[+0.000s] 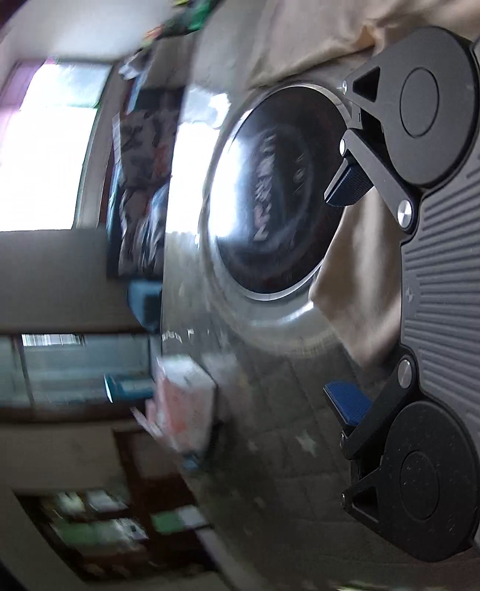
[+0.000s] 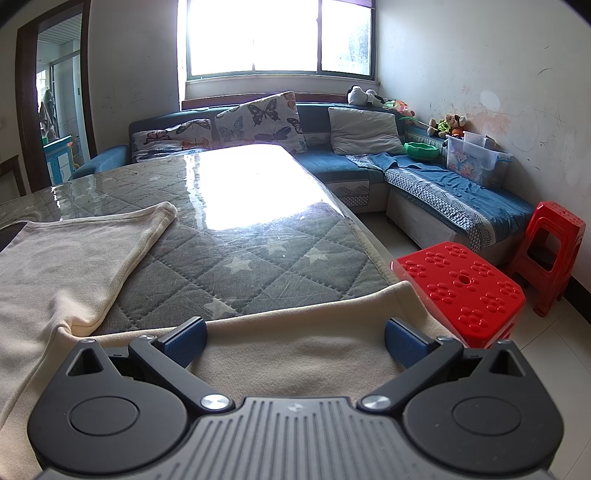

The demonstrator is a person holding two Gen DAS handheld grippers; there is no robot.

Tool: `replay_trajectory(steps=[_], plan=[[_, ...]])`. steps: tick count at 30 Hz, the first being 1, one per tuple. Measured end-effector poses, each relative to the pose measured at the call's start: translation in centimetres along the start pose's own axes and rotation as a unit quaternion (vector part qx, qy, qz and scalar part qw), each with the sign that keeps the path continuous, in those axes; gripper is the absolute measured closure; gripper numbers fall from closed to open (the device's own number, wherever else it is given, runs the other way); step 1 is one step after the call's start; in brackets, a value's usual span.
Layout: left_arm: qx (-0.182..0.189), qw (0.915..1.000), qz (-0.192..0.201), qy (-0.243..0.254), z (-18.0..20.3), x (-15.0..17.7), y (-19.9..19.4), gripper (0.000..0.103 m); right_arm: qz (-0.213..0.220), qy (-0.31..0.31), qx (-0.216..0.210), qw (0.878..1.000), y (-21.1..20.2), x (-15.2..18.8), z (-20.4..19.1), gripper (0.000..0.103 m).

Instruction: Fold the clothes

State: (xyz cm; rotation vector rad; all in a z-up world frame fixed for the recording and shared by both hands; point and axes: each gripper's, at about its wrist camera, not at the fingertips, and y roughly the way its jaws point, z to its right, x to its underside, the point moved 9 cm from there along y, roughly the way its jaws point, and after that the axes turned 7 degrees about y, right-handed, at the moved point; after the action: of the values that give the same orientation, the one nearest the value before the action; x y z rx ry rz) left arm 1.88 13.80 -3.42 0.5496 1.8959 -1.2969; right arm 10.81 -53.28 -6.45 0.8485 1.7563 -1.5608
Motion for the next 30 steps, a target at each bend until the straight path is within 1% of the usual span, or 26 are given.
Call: replay_trajectory(steps=[2, 3, 7, 10, 12, 15, 19, 20, 22, 27, 30], plan=[[-0.006, 0.9996, -0.017, 0.022, 0.6, 0.4, 0.8, 0.000, 0.000, 0.000, 0.000, 1.000, 0.0, 0.0, 0.0, 0.000], [-0.006, 0.9995, -0.021, 0.022, 0.6, 0.4, 1.3, 0.000, 0.000, 0.000, 0.000, 1.000, 0.0, 0.0, 0.0, 0.000], [-0.022, 0.9989, -0.040, -0.004, -0.6, 0.1, 2.6, 0.000, 0.000, 0.000, 0.000, 1.000, 0.0, 0.0, 0.0, 0.000], [-0.028, 0.9984, -0.045, -0.021, -1.5, 0.0, 2.9, 0.000, 0.000, 0.001, 0.000, 1.000, 0.0, 0.0, 0.0, 0.000], [-0.037, 0.9978, -0.046, -0.031, -2.1, 0.1, 2.8, 0.000, 0.001, 0.001, 0.000, 1.000, 0.0, 0.0, 0.0, 0.000], [-0.023, 0.9983, -0.033, -0.042, -2.1, -0.1, 1.3, 0.000, 0.001, 0.001, 0.000, 1.000, 0.0, 0.0, 0.0, 0.000], [0.000, 0.9997, -0.021, -0.014, -0.5, 0.1, 0.0, 0.000, 0.001, 0.001, 0.000, 1.000, 0.0, 0.0, 0.0, 0.000], [0.001, 0.9998, -0.021, -0.002, -0.1, 0.3, -0.1, 0.000, 0.001, 0.001, 0.000, 1.000, 0.0, 0.0, 0.0, 0.000], [-0.014, 0.9993, -0.030, 0.017, 0.3, 0.6, 0.5, 0.000, 0.001, 0.001, 0.000, 1.000, 0.0, 0.0, 0.0, 0.000], [-0.017, 0.9993, -0.034, 0.005, 0.1, 0.6, 0.7, 0.000, 0.001, 0.001, 0.000, 1.000, 0.0, 0.0, 0.0, 0.000], [-0.004, 0.9998, -0.019, 0.008, 0.8, -0.1, -0.5, 0.000, 0.001, 0.001, 0.000, 1.000, 0.0, 0.0, 0.0, 0.000]])
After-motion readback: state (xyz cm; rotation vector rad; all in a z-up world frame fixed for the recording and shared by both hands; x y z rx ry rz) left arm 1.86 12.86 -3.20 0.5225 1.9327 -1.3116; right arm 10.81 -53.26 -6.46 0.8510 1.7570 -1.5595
